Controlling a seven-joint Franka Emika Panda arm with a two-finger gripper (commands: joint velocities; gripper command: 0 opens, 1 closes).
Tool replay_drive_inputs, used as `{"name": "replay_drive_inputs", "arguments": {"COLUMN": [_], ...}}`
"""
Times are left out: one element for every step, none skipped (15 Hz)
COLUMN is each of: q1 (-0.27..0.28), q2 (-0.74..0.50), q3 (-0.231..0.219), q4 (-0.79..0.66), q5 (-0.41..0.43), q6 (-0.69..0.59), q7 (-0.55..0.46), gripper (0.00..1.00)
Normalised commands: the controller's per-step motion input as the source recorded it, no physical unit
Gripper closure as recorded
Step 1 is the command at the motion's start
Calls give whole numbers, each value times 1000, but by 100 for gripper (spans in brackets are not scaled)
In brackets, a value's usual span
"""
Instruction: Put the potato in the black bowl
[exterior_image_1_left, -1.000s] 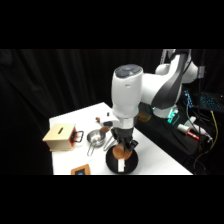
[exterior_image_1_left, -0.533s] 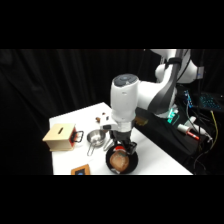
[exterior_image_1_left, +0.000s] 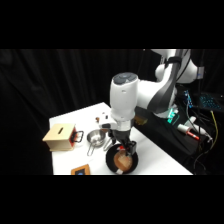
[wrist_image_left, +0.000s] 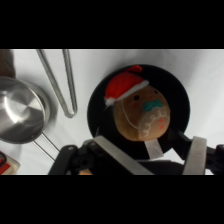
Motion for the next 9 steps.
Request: {"name": "replay_drive_inputs", "arguments": {"q1": [-7, -4, -19, -51, -74, -74, -86, -85, -93], "q2": [-397, -399, -394, -382, -364, -335, -311, -266, -215], "q3": [-25, -34, -30, -4, 12, 2, -2, -12, -14], "q4": [5, 29, 73, 96, 125, 153, 190, 232, 255], "q5": [-4, -32, -21, 35, 82, 66, 92, 81, 103], "q6": [-395, -431, -500, -506, -507, -484, -464, -457, -407], "q7": [-76, -40, -29, -87, -138, -95, -88, -37, -51], "gripper": [0, 0, 0, 0, 0, 0, 0, 0, 0]}}
